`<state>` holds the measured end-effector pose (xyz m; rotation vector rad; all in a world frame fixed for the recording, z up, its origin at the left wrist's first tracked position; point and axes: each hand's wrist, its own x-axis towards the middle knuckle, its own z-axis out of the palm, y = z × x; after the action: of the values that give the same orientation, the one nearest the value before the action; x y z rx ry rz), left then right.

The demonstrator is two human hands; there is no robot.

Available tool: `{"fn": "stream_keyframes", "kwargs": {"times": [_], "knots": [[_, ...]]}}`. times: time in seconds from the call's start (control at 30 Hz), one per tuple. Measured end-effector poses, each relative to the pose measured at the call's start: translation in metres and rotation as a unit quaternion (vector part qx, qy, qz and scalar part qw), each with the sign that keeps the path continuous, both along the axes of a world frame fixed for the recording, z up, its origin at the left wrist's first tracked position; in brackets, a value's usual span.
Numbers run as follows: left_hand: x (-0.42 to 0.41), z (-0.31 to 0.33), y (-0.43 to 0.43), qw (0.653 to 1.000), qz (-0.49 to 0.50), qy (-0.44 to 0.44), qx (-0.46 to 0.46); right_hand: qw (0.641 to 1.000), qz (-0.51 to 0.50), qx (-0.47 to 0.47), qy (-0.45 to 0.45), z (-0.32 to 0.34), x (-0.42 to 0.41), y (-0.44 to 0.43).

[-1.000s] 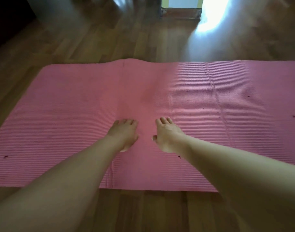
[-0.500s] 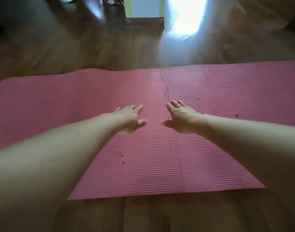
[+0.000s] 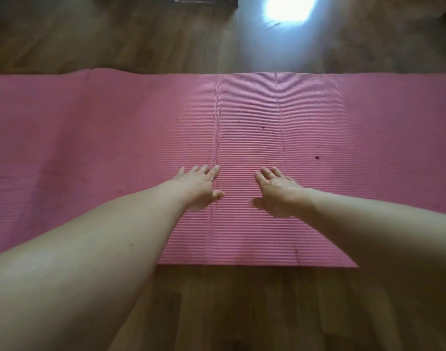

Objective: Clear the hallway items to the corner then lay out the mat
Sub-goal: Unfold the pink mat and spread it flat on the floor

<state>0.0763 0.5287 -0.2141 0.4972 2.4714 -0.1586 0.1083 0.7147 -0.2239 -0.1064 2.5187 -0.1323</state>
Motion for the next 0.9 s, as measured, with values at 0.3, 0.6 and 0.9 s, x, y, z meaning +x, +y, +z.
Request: {"fn": "stream_keyframes", "kwargs": {"times": [0.3,0.6,0.9], "knots": [[0.015,-0.043,0.019,0.998,0.044,-0.044,0.021,0.995,-0.050,-0.040,-0.071,-0.040,0.019,0.019],[-0.007,-0.068,0.026,0.995,0.082,-0.033,0.036,0.996,-0.067,-0.055,-0.036,-0.061,-0.004,0.023],[-0.027,-0.070,0.027,0.995,0.084,-0.028,0.046,0.995,-0.091,-0.048,-0.018,-0.057,-0.023,0.022]]}}
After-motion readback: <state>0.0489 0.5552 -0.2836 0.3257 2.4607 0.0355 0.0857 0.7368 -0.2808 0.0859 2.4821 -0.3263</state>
